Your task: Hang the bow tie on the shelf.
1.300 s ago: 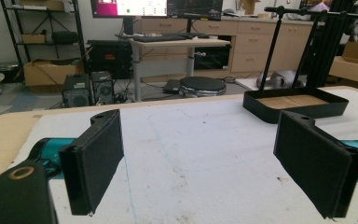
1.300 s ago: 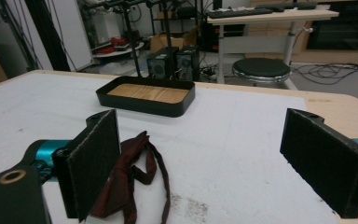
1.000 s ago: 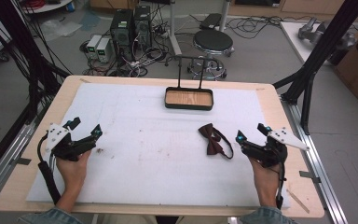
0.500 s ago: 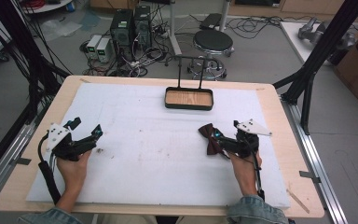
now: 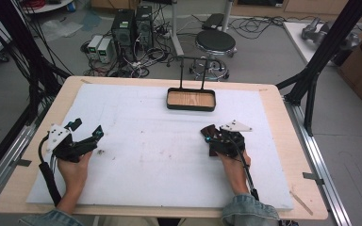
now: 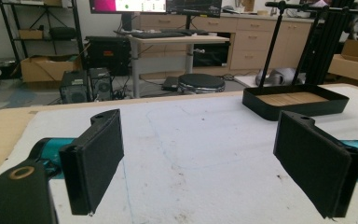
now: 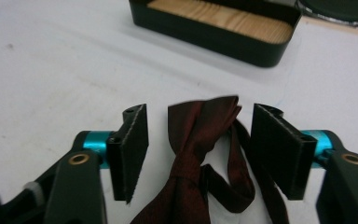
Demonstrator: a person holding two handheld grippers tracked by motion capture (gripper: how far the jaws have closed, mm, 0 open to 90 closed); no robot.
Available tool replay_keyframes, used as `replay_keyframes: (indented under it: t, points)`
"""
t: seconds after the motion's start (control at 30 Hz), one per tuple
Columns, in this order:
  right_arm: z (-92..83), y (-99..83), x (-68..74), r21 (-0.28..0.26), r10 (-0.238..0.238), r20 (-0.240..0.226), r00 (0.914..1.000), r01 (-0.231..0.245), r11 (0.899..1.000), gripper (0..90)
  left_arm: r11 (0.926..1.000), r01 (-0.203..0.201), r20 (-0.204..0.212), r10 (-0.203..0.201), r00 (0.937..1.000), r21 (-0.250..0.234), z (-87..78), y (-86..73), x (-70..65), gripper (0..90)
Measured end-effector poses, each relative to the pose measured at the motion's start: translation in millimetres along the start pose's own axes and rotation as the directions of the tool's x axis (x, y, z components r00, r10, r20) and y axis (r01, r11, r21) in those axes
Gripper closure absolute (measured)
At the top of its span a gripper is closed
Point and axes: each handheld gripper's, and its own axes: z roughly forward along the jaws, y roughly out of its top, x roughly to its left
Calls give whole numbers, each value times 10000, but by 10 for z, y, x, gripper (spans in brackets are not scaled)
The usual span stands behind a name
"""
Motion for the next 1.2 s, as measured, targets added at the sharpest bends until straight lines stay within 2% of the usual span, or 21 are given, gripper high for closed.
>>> replay_keyframes:
  t: [0.3,0.4,0.6,0.7,0.83,0.87,0.97,1.0,1.2]
  points:
    - [114,-48,10,701,156,15,9999,-156,9974,503,10000,42,32,-42,10000,43,4,-4,-2,162]
    - [150,-69,-1,1013,267,12,9996,-267,9945,577,10000,32,42,-32,10000,44,5,-4,-3,162]
    - [151,-71,-7,1061,409,-42,9992,-402,9935,675,10000,33,56,-34,10000,69,10,-8,-5,163]
    - [122,-59,-5,949,336,55,9994,-339,9949,726,9999,14,55,-15,10000,105,15,-10,-8,162]
    - [27,-11,-12,378,210,201,9996,-217,9990,743,9999,17,50,-17,10000,104,17,-12,-6,163]
    - [-27,21,-9,162,222,158,9996,-224,9996,746,9999,31,60,-32,10000,118,17,-12,-6,162]
    - [-76,58,-11,0,241,63,9997,-241,9997,746,9999,12,78,-13,10000,114,23,-14,-7,162]
    - [-108,103,-14,-212,122,-39,9999,-123,9997,747,9999,22,82,-23,10000,109,24,-14,-9,163]
    - [-180,244,-1,-505,-278,-225,9994,267,9984,748,9999,31,77,-32,10000,118,25,-16,-5,163]
